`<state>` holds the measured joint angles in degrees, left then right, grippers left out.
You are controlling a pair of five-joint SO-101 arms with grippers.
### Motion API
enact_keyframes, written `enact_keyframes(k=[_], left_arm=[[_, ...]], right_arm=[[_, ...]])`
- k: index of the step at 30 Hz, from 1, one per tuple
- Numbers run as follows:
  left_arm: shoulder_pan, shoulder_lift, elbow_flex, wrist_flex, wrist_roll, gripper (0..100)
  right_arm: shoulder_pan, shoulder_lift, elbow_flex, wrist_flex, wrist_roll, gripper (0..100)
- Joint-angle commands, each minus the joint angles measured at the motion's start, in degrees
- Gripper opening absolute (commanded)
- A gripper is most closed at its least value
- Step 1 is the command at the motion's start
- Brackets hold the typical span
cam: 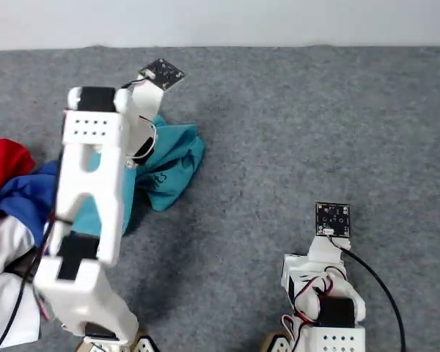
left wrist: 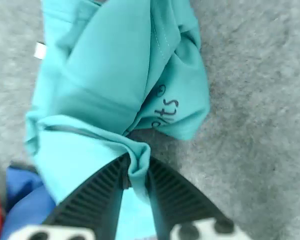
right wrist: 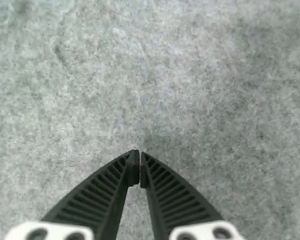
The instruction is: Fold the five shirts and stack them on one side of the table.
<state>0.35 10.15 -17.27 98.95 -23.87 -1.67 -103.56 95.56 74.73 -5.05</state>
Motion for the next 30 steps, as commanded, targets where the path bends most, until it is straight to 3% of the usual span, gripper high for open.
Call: enact_keyframes(k=[1,10,25,30], left_arm=[[0.18,-15.3,2.24,1.58,0.0,1],[-2.64,-40.62,7.69,1.49,-0.09,1],[-23.74,-49.05,10.59,1.58,-0.09,1],[-34.73,-49.14,10.59,1.49,0.0,1]], right_arm=[[-0.4,-0.48,0.79,0.13,0.18,0.9],[-0.4,-0.48,0.79,0.13,0.18,0.9],[-0.48,-0.48,0.88,0.13,0.44,0.9],[-0.04,-0.48,0.7,-1.1,2.37,0.9]])
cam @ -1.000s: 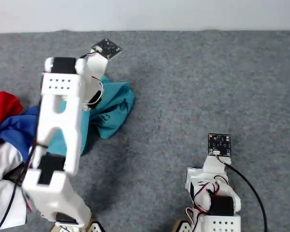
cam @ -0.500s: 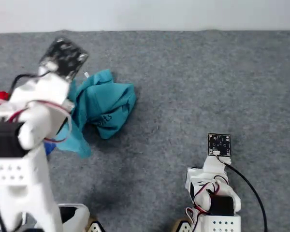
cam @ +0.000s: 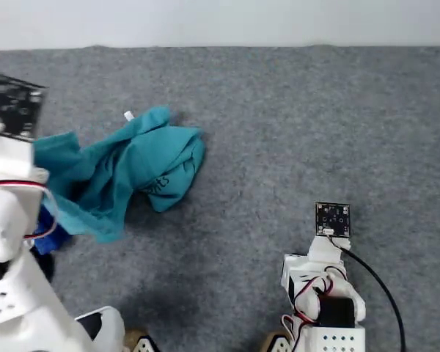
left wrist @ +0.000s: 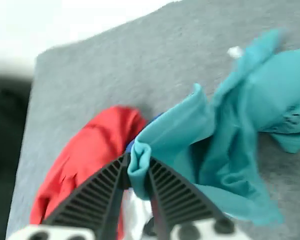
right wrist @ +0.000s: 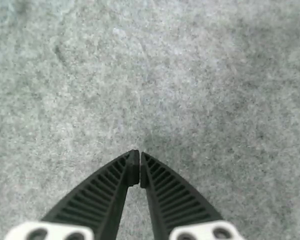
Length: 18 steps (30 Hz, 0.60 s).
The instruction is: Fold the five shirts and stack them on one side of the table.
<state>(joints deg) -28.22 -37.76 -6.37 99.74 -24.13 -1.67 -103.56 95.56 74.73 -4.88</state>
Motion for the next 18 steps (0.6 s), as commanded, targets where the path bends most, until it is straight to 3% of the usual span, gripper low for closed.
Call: enact_keyframes(k=[1,6,10,14,18], left_arm=[[-8.44,-1.23,-0.31,0.7,0.26,1],[-18.55,-1.23,-0.31,0.7,0.35,1],[-24.09,-1.05,-0.22,0.7,0.44,1],[-26.9,-1.14,2.95,0.7,0.44,1],[-29.45,-1.23,9.1,0.7,0.44,1]], right_arm=[[-0.13,-0.48,0.53,-1.8,4.92,0.9],[0.13,-0.48,-2.11,-14.29,22.24,0.9],[-1.89,-0.4,-6.33,-21.23,20.84,0.8],[-7.25,2.33,-11.78,-19.3,20.84,0.8],[-9.8,14.46,-19.78,-18.07,20.75,0.8]])
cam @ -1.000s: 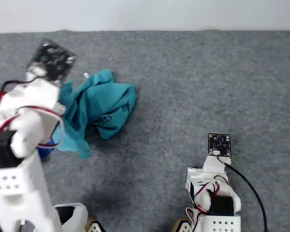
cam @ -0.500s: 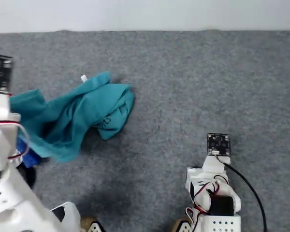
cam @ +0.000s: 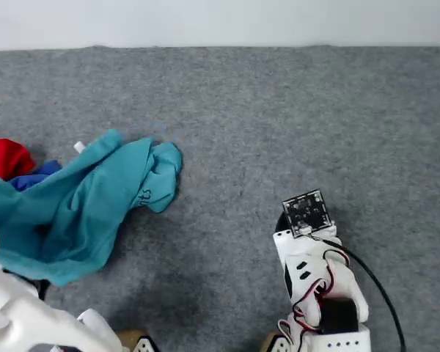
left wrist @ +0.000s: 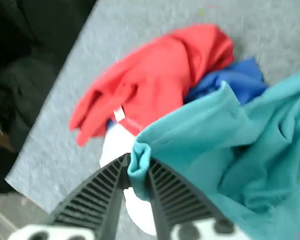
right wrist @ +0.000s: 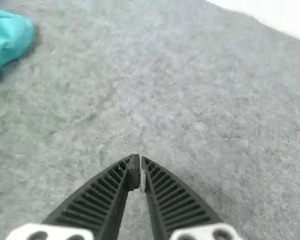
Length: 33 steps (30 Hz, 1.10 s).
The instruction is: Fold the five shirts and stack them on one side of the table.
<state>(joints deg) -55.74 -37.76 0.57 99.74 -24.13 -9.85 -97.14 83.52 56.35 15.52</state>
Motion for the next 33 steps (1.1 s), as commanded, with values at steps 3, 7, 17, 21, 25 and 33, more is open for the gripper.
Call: enact_keyframes(k=[3,7,17,21,25,33], left_arm=[[-2.55,-1.23,3.82,0.7,0.44,1],[-2.02,-1.23,4.0,0.7,0.53,1],[0.7,-1.32,4.97,0.79,0.35,1],[6.68,-4.75,9.19,0.79,0.35,1],[13.89,-11.34,14.73,0.7,0.35,1],[18.37,-20.75,23.87,-1.85,0.26,1]], right_arm=[[-3.12,21.14,-17.23,0.92,0.35,0.8],[-6.29,39.78,-31.12,3.65,0.26,0.8],[-17.71,70.64,-54.15,2.86,0.18,0.8],[-23.16,78.73,-60.04,-3.3,0.18,0.8],[-26.68,86.9,-64.09,-13.14,0.18,0.8],[-29.93,105.01,-74.9,-22.2,-0.18,8.3]])
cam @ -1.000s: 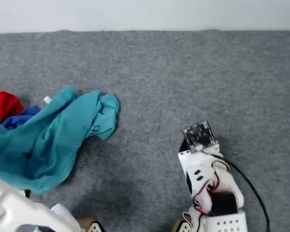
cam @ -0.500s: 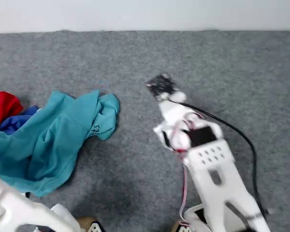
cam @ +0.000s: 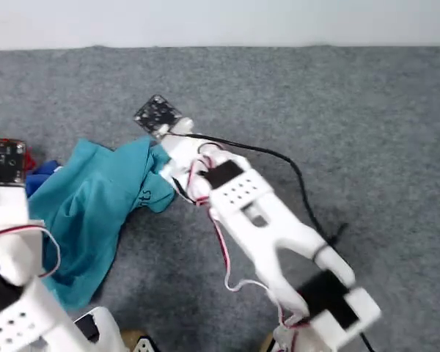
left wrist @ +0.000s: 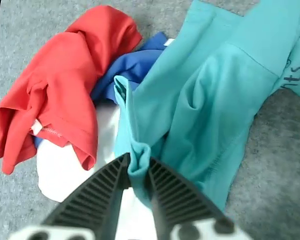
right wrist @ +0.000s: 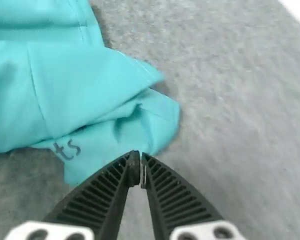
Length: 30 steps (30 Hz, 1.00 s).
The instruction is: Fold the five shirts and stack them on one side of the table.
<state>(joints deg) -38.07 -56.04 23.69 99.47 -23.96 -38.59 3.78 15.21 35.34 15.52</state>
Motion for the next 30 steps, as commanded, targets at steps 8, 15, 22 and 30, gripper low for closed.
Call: enact_keyframes(k=[8,15,22,30], left_arm=[[0.7,-2.9,1.19,-1.58,0.18,1],[0.7,-2.9,1.19,-1.58,0.26,1],[0.7,-2.99,1.45,-1.58,0.35,1],[0.88,-2.9,1.54,-1.67,0.35,1]], right_arm=[[-2.86,25.8,-30.68,9.36,-11.34,25.8],[-5.23,45.05,-54.24,26.77,-11.34,24.5],[-4.18,57.54,-76.31,47.78,-8.88,13.5],[0.04,65.8,-96.88,64.31,0.88,1.3]])
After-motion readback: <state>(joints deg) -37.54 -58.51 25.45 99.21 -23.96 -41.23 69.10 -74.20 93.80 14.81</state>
